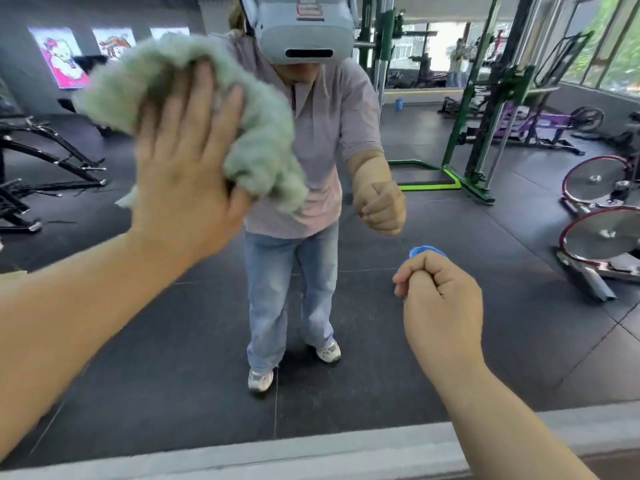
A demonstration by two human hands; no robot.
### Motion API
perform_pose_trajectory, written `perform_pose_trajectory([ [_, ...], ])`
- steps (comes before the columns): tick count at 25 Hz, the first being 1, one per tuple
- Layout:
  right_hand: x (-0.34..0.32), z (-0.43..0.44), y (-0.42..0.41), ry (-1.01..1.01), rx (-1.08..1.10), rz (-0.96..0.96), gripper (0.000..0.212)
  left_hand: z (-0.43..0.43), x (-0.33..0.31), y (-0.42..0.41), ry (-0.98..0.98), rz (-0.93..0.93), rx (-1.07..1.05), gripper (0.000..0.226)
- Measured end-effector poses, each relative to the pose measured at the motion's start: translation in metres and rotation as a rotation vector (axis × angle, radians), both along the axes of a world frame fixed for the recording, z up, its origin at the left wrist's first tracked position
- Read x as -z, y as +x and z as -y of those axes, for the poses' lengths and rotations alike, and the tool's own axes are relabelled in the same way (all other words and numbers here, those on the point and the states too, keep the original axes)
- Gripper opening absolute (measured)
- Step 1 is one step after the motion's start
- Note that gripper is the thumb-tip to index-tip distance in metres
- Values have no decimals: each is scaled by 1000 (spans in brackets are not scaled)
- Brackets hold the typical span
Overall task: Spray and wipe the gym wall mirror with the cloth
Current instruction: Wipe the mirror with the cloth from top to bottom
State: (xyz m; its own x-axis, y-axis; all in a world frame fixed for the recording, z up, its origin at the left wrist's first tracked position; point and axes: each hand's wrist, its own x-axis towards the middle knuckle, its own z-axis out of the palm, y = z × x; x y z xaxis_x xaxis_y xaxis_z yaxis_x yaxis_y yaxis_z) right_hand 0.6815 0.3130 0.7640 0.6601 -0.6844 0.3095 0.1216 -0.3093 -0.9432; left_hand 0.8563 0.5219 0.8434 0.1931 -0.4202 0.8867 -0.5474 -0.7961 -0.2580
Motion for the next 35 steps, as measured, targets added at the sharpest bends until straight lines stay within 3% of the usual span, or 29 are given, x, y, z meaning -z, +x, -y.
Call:
perform_pose_trajectory([
  [2,5,4,4,11,-44,10,34,55,12,-13,-47,74,36,67],
  [4,14,8,5,25,-43,-2,34,86,59,-28,250,82,148,69],
  [6,23,14,4,35,-15,-22,35,75,113,-31,589,87,120,73],
  [7,26,16,4,37,-8,-29,35,59,125,-29,654,84,99,70],
  [8,28,17,5,38,-8,-31,35,42,126,-25,627,59,106,66],
  [11,29,11,15,27,-15,2,34,18,79,-13,277,64,121,54],
  [14,34,-8,36,-1,-18,92,35,52,56,-13,91,91,163,56],
  [16,49,-17,49,-12,-20,158,37,79,91,-24,225,80,212,61],
  [19,90,-15,60,-25,29,249,30,53,157,-17,421,117,187,60],
  [23,113,-13,66,-188,73,372,22,1,140,7,289,175,139,64],
  [27,111,-20,80,-293,52,588,31,41,144,7,-38,232,91,67],
  [32,180,-11,79,-440,253,576,21,74,265,-7,261,307,213,54],
  [35,198,-6,66,-468,206,604,25,46,247,3,252,315,54,57],
])
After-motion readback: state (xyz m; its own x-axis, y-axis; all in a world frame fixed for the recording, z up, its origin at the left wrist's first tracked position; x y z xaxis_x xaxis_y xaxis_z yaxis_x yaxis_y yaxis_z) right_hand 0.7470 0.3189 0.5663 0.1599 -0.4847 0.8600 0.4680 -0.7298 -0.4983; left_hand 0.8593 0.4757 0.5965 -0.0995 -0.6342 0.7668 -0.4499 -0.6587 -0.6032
